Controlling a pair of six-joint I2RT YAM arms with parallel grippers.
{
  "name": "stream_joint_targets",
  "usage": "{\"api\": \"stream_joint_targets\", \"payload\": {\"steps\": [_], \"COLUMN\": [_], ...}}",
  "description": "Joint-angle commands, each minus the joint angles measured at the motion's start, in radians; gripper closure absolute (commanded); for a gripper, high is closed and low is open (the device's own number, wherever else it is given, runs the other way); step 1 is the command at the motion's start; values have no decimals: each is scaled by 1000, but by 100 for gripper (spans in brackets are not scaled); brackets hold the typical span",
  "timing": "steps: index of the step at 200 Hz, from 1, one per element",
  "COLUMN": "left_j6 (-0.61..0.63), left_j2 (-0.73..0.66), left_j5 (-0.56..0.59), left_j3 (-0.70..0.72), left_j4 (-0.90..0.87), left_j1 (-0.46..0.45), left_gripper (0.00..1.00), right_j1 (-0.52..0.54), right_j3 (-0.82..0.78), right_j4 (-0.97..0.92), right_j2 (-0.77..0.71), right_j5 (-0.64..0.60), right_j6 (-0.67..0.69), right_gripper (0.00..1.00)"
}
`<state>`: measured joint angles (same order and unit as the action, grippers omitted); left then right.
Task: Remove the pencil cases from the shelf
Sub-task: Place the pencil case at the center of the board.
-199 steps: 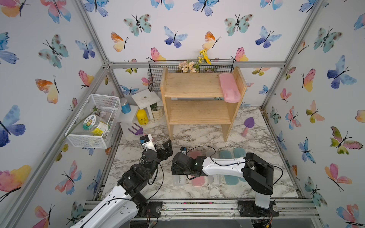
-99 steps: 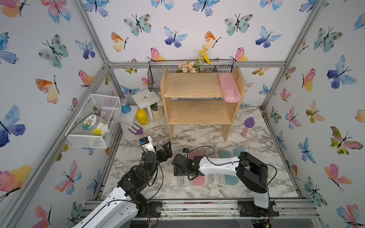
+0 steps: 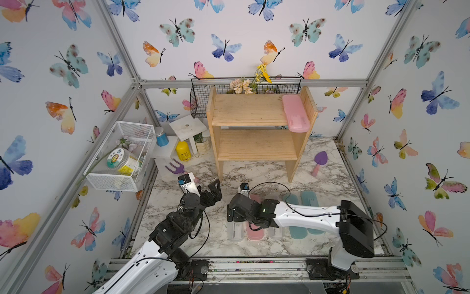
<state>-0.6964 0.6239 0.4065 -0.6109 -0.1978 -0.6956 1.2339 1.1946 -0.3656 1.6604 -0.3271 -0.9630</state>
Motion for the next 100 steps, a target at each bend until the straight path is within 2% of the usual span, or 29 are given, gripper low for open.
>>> {"api": "stream_joint_targets", "payload": {"steps": [1,24,62,100], "left_j6": [-11,-37,-114,-169], "left_j2": [40,137,380,642], "left_j5": [-113,-266,-507,-601], "left_j3": [-82,-171,-380,-659], "left_j4": [8,59,197,233], "left_j1": [4,7,3,-50], "left_gripper": [1,1,1,1], "right_j1": [-9,-72,-291,-378], "right_j3": [-46,-52,33,139], "right_j4": [-45,-205,-439,-566], "right_j2": [-164,-321,-468,-487], "right_j5": [-155,-209,-181,-213], "right_j6": [96,152,261,298], "right_gripper": [1,1,1,1]}}
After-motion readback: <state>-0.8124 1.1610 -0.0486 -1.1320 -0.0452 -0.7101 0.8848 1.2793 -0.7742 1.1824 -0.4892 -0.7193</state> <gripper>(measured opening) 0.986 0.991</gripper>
